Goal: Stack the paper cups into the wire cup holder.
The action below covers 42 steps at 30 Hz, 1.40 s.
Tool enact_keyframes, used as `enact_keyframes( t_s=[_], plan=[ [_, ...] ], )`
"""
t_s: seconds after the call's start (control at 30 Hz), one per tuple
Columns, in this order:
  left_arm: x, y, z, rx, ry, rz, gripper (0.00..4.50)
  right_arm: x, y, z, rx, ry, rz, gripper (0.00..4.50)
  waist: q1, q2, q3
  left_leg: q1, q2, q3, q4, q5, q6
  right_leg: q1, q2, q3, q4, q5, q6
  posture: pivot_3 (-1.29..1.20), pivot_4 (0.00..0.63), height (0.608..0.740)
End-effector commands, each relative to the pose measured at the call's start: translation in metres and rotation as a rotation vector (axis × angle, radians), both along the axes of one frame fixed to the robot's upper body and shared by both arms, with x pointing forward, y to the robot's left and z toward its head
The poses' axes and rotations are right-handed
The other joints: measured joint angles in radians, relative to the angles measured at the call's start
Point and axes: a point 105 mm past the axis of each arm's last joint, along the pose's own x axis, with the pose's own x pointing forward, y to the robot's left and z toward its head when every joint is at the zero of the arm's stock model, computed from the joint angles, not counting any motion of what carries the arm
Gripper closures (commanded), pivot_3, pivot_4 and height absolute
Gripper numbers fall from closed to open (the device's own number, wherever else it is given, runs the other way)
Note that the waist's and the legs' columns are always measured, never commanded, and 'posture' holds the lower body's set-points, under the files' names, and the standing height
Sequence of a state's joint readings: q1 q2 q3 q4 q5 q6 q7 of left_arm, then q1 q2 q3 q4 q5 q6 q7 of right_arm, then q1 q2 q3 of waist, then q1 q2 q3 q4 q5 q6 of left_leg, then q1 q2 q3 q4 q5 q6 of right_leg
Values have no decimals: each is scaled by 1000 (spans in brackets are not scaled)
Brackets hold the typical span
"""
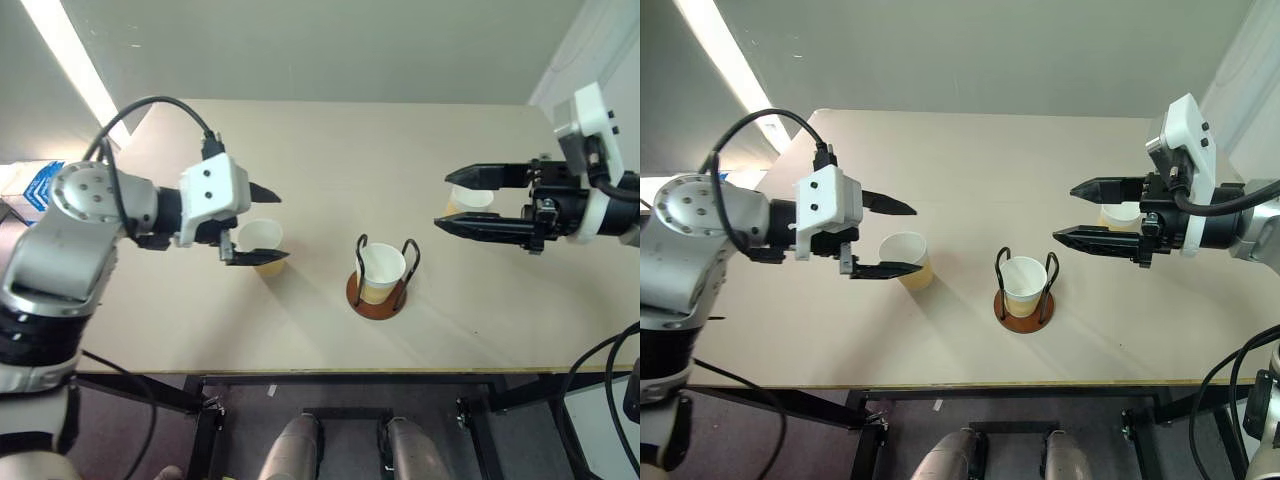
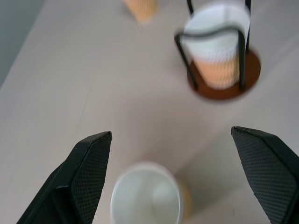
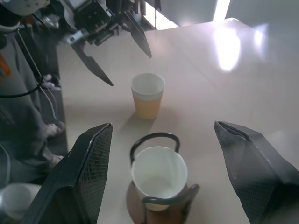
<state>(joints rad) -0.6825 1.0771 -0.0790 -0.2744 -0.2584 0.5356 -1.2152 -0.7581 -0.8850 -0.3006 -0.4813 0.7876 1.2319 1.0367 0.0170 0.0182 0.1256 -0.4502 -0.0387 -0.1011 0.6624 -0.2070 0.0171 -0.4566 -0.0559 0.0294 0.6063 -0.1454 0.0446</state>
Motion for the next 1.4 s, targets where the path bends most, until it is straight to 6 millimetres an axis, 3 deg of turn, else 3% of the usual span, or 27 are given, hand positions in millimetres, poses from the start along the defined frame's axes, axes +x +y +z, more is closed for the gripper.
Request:
enact_keyframes(
  t_s=[0.03,0.33,0.73,0.83,1.0,1.2,1.4],
  plan=[
    [2,9,-6,105,-16,65,0,-7,1,10,35,-37,18,833,0,0,0,0,0,0,0,0,0,0,0,0,1,0,-1,0,150,740],
    [15,25,-36,220,35,129,0,-10,10,12,47,-34,65,833,-1,0,0,-1,0,-2,0,-2,-4,-3,0,0,4,-2,-5,0,150,740],
    [40,12,-51,264,37,63,0,-10,9,15,37,-62,27,833,1,0,0,-3,0,-2,0,-2,-4,-4,0,-1,3,-3,-5,0,150,740],
    [41,5,-59,265,55,21,624,-10,8,14,38,-67,14,775,1,0,0,-3,0,-2,0,-2,-4,-4,0,-1,4,-3,-4,0,150,740],
    [41,2,-65,256,98,-11,2418,-10,6,16,52,-85,-5,775,1,0,0,-3,0,-2,0,-2,-3,-4,0,-1,4,-2,-3,0,150,740],
    [40,-1,-58,230,128,-42,4481,-5,1,27,166,-140,-28,775,2,0,0,-3,0,-2,1,-1,-2,-4,0,-1,4,-2,-2,0,150,740],
    [42,1,-44,217,127,-62,4481,-14,-3,12,151,-121,-2,775,6,-1,-1,-3,0,-3,1,-1,-1,-4,0,-2,3,-1,-1,0,150,740]
  ],
)
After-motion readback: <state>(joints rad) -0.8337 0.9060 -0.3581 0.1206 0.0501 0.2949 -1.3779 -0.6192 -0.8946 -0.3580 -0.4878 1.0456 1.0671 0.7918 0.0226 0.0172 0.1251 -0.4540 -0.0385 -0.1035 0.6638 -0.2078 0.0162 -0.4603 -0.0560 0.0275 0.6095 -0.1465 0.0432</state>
